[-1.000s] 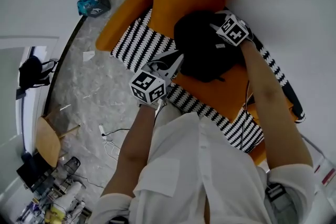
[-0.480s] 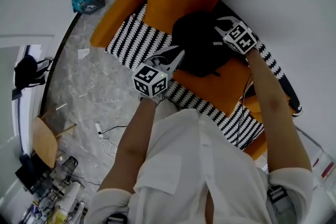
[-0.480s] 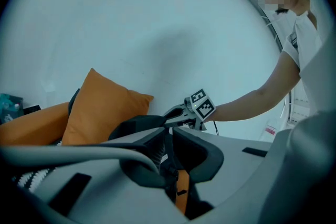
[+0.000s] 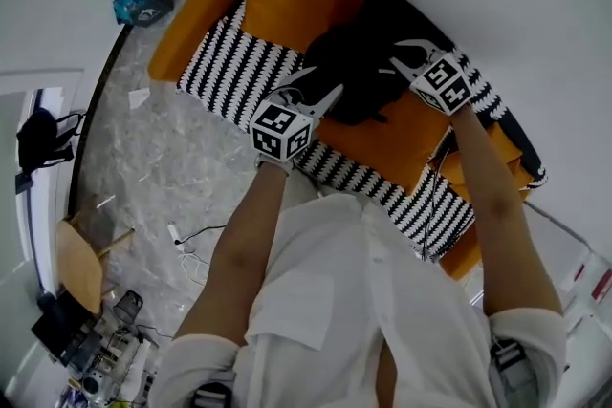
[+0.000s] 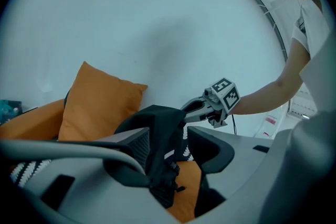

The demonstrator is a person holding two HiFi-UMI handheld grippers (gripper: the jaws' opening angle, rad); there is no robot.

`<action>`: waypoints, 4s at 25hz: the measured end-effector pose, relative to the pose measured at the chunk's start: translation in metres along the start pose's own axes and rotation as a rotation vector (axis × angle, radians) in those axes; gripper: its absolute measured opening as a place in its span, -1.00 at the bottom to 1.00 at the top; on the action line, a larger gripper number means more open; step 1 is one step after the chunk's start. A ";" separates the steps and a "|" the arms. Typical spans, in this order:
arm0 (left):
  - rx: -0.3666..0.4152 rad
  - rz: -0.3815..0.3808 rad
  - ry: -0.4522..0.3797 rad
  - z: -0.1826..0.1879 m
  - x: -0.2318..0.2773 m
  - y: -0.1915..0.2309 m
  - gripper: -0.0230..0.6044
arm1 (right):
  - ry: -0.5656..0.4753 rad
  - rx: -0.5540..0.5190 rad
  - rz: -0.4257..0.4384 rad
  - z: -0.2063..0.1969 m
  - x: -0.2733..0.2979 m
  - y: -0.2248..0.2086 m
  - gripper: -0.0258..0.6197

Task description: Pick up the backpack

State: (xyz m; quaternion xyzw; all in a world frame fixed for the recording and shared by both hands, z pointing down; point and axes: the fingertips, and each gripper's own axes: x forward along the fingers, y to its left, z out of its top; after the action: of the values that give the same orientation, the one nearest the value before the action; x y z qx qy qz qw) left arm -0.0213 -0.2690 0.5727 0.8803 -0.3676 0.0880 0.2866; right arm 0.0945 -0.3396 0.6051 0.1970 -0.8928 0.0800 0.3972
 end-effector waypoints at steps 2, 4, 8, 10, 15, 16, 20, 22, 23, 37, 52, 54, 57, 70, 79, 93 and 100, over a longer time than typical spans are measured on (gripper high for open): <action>0.021 0.003 0.025 -0.008 0.003 -0.006 -0.18 | -0.002 0.005 0.002 -0.006 -0.010 0.010 -0.73; 0.043 0.011 0.056 -0.018 0.008 -0.010 -0.14 | -0.007 0.010 0.005 -0.010 -0.017 0.018 -0.73; 0.086 0.035 0.122 -0.039 0.019 -0.019 -0.11 | -0.014 0.021 0.003 -0.016 -0.026 0.031 -0.73; 0.109 0.049 0.145 -0.046 0.025 -0.022 -0.11 | -0.019 0.034 0.004 -0.019 -0.029 0.037 -0.73; 0.147 0.073 0.169 -0.048 0.040 -0.025 -0.11 | -0.028 0.057 0.002 -0.023 -0.030 0.044 -0.73; 0.142 0.077 0.172 -0.047 0.043 -0.025 -0.12 | -0.028 0.057 0.002 -0.023 -0.030 0.045 -0.73; 0.103 0.100 0.177 -0.048 0.051 -0.022 -0.17 | -0.025 0.068 -0.004 -0.026 -0.029 0.046 -0.73; 0.101 0.108 0.181 -0.048 0.051 -0.021 -0.26 | -0.025 0.076 -0.007 -0.027 -0.029 0.047 -0.73; 0.100 0.108 0.185 -0.048 0.051 -0.021 -0.33 | -0.024 0.077 -0.008 -0.028 -0.030 0.048 -0.73; 0.062 0.087 0.201 -0.043 0.041 -0.035 -0.76 | -0.066 0.141 -0.049 -0.026 -0.041 0.058 -0.74; 0.140 0.022 0.138 0.002 0.012 -0.080 -0.79 | -0.266 0.328 -0.185 0.002 -0.100 0.068 -0.77; 0.156 0.013 0.128 0.012 0.006 -0.087 -0.79 | -0.295 0.347 -0.196 0.006 -0.110 0.071 -0.77; 0.187 0.006 0.110 0.027 -0.004 -0.097 -0.79 | -0.343 0.371 -0.206 0.013 -0.123 0.077 -0.77; 0.321 -0.007 0.010 0.101 -0.056 -0.139 -0.79 | -0.600 0.357 -0.244 0.082 -0.192 0.087 -0.78; 0.379 -0.020 -0.086 0.154 -0.075 -0.172 -0.79 | -0.752 0.309 -0.296 0.122 -0.249 0.081 -0.78; 0.384 -0.055 -0.095 0.160 -0.077 -0.187 -0.79 | -0.791 0.323 -0.296 0.117 -0.264 0.083 -0.78; 0.379 -0.070 -0.085 0.155 -0.073 -0.191 -0.79 | -0.793 0.331 -0.288 0.113 -0.265 0.084 -0.78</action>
State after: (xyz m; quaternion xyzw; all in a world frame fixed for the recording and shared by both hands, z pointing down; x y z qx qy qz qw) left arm 0.0506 -0.2055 0.3348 0.9336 -0.3256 0.1082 0.1028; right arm 0.1441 -0.2200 0.3342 0.3955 -0.9146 0.0841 -0.0054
